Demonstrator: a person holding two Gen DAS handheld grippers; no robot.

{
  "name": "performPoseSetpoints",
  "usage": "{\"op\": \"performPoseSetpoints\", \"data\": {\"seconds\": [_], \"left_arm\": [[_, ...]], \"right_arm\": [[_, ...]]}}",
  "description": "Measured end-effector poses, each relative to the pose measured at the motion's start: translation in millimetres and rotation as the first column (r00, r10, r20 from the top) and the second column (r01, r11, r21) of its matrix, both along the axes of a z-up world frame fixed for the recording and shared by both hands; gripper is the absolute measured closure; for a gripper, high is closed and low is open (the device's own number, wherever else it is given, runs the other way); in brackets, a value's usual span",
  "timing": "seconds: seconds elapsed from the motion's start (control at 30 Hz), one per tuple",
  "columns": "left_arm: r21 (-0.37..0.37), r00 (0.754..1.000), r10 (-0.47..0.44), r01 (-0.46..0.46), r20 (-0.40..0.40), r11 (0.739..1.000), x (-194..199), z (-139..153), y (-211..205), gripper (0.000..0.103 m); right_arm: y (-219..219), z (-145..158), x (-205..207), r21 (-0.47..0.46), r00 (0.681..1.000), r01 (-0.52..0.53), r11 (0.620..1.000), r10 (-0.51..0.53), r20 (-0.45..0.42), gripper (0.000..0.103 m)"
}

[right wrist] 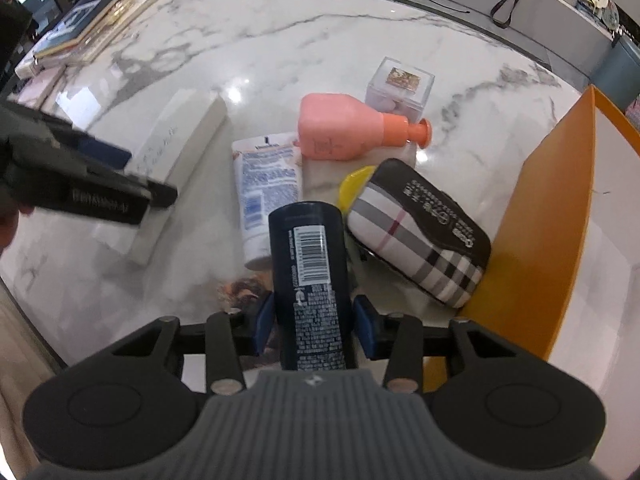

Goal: Organize rigid objects
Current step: 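Grasp the white box with the left tool while the right tool grasps the blue can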

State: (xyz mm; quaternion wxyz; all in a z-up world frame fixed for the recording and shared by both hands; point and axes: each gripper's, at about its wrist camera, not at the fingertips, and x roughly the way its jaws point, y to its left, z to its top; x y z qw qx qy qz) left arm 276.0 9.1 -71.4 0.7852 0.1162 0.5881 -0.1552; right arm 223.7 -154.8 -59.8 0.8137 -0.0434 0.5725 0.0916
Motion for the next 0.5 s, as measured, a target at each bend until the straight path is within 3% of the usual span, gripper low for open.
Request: {"op": "performPoseSetpoints", "data": {"seconds": [0.27,0.43,0.5], "left_arm": [[0.045,0.988,-0.142,0.145,-0.067,0.988,-47,4,2,0.034],[0.061,0.985,-0.159,0.163,-0.062,0.985,-58,4,0,0.028],[0.043,0.989,-0.139,0.142,-0.059,0.989,-54,3,1,0.026]], "right_arm": [[7,1,3,0.054,0.999,0.036,0.998,-0.037,0.024,0.060],[3,2,0,0.051,0.999,0.046,0.998,-0.047,0.018,0.058],[0,3,-2,0.045,0.998,0.052,0.998,-0.053,0.019,0.052]]}}
